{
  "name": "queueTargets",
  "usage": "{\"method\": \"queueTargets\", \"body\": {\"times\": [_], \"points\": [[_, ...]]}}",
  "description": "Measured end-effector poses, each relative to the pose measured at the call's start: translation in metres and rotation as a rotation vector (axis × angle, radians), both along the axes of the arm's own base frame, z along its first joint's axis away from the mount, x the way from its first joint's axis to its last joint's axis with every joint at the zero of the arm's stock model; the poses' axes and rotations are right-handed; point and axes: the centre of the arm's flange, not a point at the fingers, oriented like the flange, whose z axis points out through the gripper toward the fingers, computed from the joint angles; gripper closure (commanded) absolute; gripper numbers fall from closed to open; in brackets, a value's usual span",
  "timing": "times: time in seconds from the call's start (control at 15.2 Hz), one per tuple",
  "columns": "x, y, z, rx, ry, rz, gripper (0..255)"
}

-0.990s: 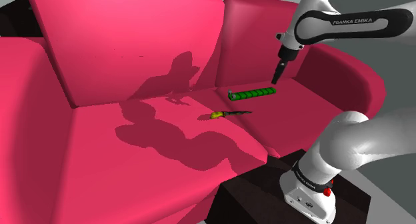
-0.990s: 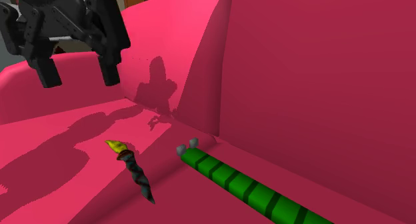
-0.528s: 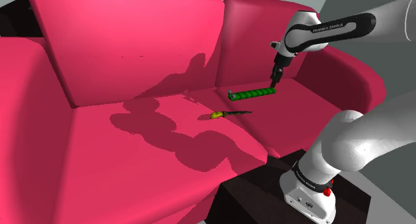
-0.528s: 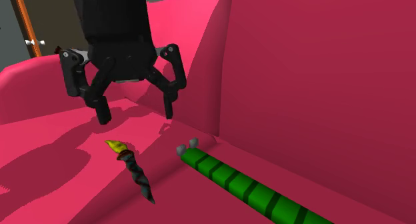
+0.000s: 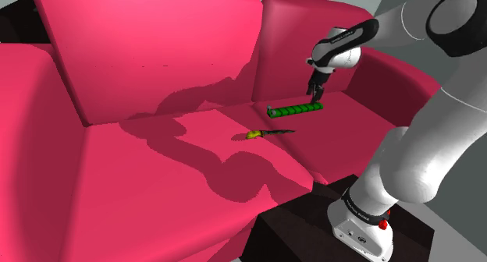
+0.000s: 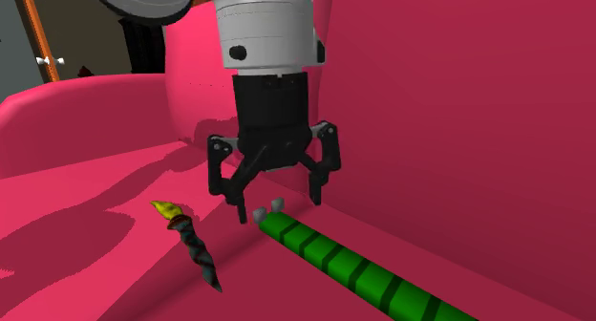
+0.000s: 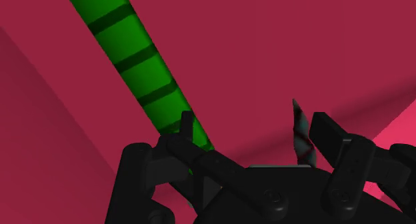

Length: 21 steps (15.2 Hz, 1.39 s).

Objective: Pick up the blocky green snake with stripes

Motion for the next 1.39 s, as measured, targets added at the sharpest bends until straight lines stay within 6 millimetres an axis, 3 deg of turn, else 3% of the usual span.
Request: {"method": "queueTargets", "body": {"times": [0.66, 1.19, 1.25, 1.39], "points": [[0.083, -0.060, -0.078, -0.006, 0.013, 0.308, 0], [0.088, -0.063, -0.122, -0.004, 0.013, 0.334, 0], [0.088, -0.064, -0.124, -0.004, 0.013, 0.334, 255], [0.088, -0.064, -0.126, -0.004, 0.012, 0.335, 255]]}}
